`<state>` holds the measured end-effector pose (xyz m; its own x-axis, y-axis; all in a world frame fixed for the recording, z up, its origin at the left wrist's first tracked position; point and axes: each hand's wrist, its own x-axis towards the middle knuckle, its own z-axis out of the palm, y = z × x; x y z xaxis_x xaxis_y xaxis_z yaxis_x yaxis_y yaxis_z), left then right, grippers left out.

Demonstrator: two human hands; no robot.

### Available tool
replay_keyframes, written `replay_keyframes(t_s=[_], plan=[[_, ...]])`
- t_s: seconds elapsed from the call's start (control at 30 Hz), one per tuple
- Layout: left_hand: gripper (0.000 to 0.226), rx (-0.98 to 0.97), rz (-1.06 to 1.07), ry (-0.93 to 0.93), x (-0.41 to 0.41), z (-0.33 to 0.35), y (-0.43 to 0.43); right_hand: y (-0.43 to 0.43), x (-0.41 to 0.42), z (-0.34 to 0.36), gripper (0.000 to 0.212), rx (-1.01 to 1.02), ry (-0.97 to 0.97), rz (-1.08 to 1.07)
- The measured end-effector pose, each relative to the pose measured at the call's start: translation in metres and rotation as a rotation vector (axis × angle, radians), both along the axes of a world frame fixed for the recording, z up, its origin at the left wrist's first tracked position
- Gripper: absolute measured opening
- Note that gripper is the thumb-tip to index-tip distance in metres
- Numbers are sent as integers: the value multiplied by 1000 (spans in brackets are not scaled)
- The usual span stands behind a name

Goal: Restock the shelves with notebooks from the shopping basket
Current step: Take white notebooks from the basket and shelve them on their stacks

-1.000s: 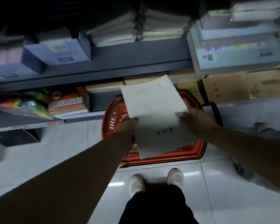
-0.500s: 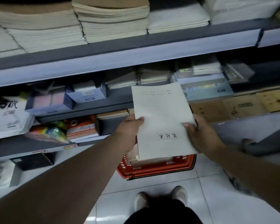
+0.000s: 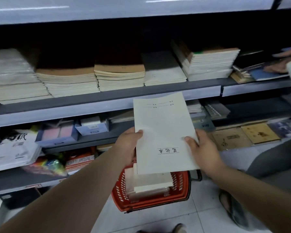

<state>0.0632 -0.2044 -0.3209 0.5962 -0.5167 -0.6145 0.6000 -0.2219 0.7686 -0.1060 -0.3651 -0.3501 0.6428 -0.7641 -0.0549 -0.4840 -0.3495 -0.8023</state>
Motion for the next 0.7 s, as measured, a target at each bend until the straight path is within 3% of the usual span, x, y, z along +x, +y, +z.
replay_keyframes(t_s=[0.33,0.57,0.7], plan=[[26,-70,-31,-34,5,67,-18,-12,5,68,24,-14,-44,-65],[18,-46,-51,-33,8,77,-41,-38,15,71,25,4,-12,-79],[25,-8,-37,-42,11,66,-58,-55,20,62,17,25,-24,-79]])
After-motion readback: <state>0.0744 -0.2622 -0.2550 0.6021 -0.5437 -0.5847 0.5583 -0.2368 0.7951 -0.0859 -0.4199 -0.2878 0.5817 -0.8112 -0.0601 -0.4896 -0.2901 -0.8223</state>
